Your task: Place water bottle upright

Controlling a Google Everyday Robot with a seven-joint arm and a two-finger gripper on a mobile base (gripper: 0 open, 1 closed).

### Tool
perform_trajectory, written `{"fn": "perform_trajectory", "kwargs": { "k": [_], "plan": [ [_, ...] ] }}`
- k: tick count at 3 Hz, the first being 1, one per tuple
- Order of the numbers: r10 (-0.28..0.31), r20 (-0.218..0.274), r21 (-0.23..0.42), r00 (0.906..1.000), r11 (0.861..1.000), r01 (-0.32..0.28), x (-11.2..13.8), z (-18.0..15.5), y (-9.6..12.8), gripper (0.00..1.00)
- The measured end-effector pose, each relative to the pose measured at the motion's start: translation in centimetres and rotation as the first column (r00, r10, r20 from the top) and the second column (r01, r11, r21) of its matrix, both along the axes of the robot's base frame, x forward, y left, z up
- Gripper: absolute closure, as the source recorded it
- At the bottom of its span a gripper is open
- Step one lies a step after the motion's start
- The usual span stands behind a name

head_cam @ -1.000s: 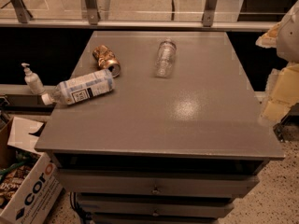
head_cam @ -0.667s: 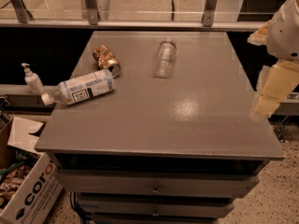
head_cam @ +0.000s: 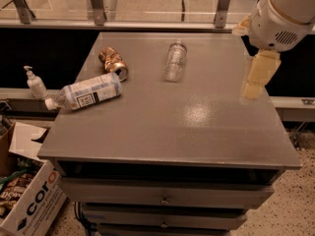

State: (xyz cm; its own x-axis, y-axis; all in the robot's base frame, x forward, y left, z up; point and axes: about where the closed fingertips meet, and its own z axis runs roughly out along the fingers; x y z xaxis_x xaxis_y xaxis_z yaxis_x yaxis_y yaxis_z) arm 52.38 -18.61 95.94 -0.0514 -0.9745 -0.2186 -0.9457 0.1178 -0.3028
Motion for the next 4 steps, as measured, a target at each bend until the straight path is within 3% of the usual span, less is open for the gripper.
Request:
{"fn": "perform_trajectory", "kwargs": {
  "k": [1, 2, 3, 4],
  "plan": [
    [0.108, 0.032, -0.034, 0.9936, 0.994, -0.107, 3.8, -0.5, 1.0, 0.0],
    [0.235, 0.077, -0.088, 0.969, 0.97, -0.228, 6.5, -1.4, 1.9, 0.0],
    [0.268, 0.082, -0.102, 0.9599, 0.96, -0.259, 6.7, -1.5, 2.0, 0.0],
    [0.268, 0.082, -0.102, 0.9599, 0.96, -0.259, 6.7, -1.5, 2.0, 0.0]
  ]
}}
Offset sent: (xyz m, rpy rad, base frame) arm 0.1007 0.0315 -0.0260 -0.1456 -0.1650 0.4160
